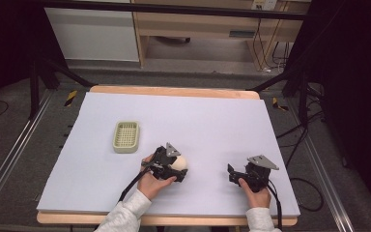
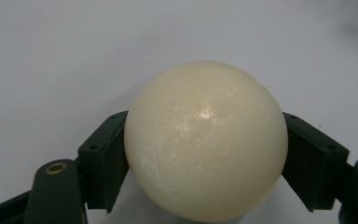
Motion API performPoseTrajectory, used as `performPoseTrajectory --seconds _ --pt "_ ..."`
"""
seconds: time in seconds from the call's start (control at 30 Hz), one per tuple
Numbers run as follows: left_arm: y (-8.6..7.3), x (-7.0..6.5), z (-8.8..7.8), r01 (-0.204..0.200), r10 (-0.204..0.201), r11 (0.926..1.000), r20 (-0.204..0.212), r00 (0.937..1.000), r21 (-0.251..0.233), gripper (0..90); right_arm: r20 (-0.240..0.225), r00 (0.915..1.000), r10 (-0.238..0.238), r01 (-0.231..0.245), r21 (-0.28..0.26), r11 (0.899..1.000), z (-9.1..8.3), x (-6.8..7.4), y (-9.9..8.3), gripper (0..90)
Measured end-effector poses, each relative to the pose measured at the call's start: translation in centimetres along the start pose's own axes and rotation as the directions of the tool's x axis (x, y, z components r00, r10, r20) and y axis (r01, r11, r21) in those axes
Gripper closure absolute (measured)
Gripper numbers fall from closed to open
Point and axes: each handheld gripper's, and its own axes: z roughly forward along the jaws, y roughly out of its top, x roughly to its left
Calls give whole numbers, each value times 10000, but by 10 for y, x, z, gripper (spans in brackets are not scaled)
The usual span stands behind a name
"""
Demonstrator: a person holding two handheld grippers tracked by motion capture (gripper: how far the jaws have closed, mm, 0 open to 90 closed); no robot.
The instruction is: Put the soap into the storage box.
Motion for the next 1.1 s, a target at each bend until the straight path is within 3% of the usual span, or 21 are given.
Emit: performPoseTrajectory --seconds 0.67,1.1 --pt "-9 28 -40 135 -144 9995 -313 9994 -282 239 -8 10000 -7 7 26 10000 0 0 0 41" --pt "-16 49 -58 540 -574 9970 -612 9965 -549 239 13 10000 -31 31 62 10000 1 1 0 41"
